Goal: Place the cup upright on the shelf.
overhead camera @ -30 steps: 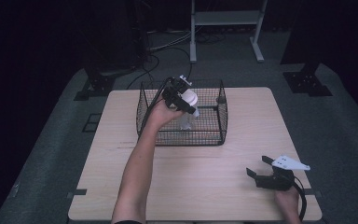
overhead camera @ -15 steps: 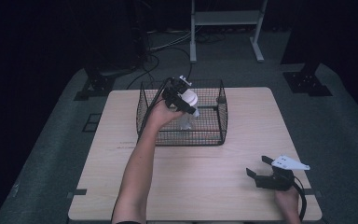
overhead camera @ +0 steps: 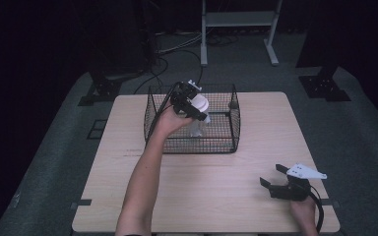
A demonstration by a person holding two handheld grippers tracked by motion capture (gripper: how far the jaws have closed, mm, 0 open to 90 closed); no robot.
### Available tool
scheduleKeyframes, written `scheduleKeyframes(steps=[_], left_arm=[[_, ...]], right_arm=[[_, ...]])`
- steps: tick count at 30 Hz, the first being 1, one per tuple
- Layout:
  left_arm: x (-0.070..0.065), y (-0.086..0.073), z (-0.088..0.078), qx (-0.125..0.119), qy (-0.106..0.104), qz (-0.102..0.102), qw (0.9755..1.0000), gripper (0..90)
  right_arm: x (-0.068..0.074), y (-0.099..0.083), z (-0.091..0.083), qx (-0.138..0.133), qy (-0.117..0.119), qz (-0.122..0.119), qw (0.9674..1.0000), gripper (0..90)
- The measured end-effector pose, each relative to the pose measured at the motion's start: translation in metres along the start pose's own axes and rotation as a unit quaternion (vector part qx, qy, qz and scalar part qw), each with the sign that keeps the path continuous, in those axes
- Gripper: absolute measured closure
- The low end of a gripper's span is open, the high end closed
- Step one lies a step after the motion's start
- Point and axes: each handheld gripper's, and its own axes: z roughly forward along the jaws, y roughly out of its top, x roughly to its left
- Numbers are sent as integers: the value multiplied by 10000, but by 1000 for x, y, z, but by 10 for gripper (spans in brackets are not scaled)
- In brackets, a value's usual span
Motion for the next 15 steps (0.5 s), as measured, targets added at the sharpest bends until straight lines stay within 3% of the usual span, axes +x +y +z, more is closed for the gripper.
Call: scheduleKeyframes(steps=[15], left_arm=[[4,1,-28,-325,22,5,9995,0]], right_arm=[[0,0,1,41,-23,-20,10000,129]])
